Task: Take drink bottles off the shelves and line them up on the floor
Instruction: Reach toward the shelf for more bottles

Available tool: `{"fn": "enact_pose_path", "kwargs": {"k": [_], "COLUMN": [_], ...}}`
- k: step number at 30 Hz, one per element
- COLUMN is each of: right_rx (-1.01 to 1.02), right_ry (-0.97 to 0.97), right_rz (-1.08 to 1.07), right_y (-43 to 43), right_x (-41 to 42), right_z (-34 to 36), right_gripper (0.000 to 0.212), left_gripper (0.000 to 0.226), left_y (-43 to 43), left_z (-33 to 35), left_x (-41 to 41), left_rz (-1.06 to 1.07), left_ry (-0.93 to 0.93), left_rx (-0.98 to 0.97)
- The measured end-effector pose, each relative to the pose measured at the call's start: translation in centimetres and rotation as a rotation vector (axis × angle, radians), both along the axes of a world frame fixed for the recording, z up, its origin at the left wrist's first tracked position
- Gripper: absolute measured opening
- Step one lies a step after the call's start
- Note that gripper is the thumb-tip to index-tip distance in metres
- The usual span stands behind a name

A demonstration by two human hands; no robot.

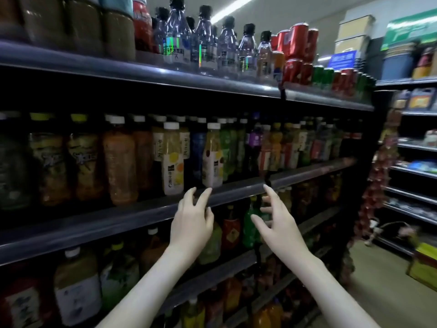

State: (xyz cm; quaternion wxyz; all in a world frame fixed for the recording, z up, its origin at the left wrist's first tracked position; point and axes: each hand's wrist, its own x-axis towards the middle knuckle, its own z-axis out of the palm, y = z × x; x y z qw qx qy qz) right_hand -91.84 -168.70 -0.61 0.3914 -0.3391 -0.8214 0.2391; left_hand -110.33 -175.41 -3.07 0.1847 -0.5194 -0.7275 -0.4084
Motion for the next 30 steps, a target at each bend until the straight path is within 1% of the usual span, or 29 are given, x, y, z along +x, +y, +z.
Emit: {"fn": "enact_pose_path", "kwargs": {"k": [2,4,6,8,9,10,12,14,16,18,21,24,27,30], "right_rx": [-0.009,-0.030,-0.044,-0.037,-0.028,-0.021,-0.022,-0.078,-0.129,-0.119,-0.124,-0.152,-0.112,-0.067], "right_ry": [0.010,0.014,0.014,0.019,0.026,0.032,0.052,0.051,0.007,-0.028,0.051,0.195,0.411,0.554], "right_rz": [0.050,0.120,0.200,0.265,0.292,0.312,0.333,0.347,0.350,0.356,0.401,0.464,0.474,0.456], "right_y": [3.5,6.8,9.8,12.3,13.4,14.3,15.8,16.7,17.4,18.2,18.4,18.6,18.8,19.6], "right_x": [-1.6,-3.8,-6.3,-8.9,-10.2,-11.5,-13.7,-15.6,-16.9,-17.7,-18.1,-16.6,-13.5,-9.5], "right_z": [0.1,0.1,0.3,0.7,0.9,1.3,2.1,2.7,3.1,3.1,2.7,2.4,2.2,2.4], "right_gripper": [0.074,0.074,0.076,0.079,0.080,0.082,0.083,0.083,0.080,0.069,0.057,0.057,0.054,0.050], "left_gripper": [0.049,0.054,0.062,0.070,0.073,0.077,0.086,0.093,0.095,0.094,0.088,0.072,0.064,0.062], "left_y": [2.4,4.4,6.0,7.2,7.7,8.1,8.9,9.5,9.7,10.1,10.0,10.4,11.0,12.8], "left_z": [0.5,0.9,1.3,1.9,2.3,2.8,4.0,4.7,4.9,5.3,5.8,5.7,5.4,5.7], "left_x": [-1.1,-2.7,-4.4,-5.6,-6.1,-6.3,-6.9,-7.5,-7.5,-7.2,-7.2,-6.2,-4.0,-0.3], "left_rz": [0.038,0.121,0.272,0.424,0.487,0.528,0.545,0.560,0.584,0.621,0.652,0.660,0.620,0.550], "left_ry": [0.051,0.116,0.154,0.153,0.111,0.025,-0.204,-0.346,-0.432,-0.495,-0.556,-0.520,-0.381,-0.231], "left_rx": [0.095,0.158,0.183,0.168,0.139,0.096,0.044,0.022,0.014,0.017,0.048,0.103,0.198,0.280]}}
